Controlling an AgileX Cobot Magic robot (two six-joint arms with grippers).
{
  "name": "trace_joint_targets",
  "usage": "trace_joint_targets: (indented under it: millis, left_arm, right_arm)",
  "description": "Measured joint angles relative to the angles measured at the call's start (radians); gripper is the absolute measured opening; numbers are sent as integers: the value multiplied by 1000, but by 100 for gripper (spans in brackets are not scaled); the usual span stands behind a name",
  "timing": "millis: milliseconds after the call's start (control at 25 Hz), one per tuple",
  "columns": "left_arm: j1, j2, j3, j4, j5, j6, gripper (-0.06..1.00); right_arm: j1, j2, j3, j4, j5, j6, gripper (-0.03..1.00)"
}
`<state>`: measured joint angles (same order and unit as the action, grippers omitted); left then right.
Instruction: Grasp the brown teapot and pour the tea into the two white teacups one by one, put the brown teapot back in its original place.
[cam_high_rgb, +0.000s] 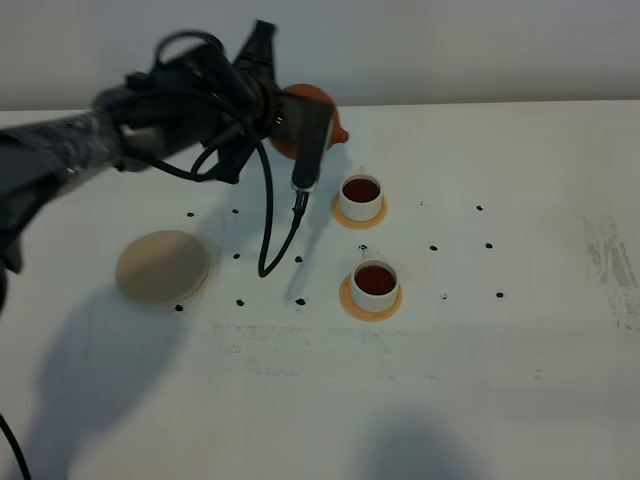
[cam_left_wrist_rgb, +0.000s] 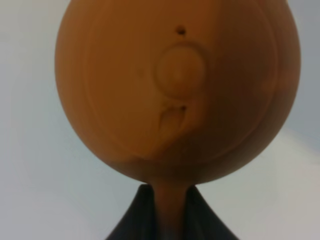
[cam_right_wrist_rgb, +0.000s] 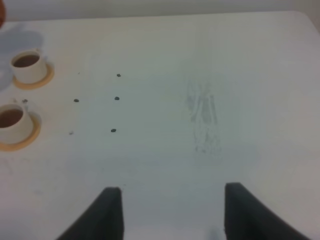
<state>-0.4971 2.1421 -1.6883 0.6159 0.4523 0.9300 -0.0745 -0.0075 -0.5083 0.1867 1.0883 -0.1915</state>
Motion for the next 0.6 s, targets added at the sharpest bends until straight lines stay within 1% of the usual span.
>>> trace_joint_targets:
  millis: [120, 200, 280, 360, 600]
  left_arm:
    - [31, -29, 0, -186, 76, -3, 12]
    - [46, -40, -1, -299, 124, -29, 12]
    - [54, -43, -5, -365, 177, -82, 12]
    - [56, -43, -27, -398, 230, -163, 12]
    - [56, -43, -102, -428, 394, -412, 12]
  right_arm:
    - [0, 0, 0, 0, 0, 0, 44]
    - [0, 0, 0, 0, 0, 0, 44]
    - [0, 0, 0, 0, 0, 0, 44]
    - [0, 0, 0, 0, 0, 0, 44]
    - [0, 0, 0, 0, 0, 0, 44]
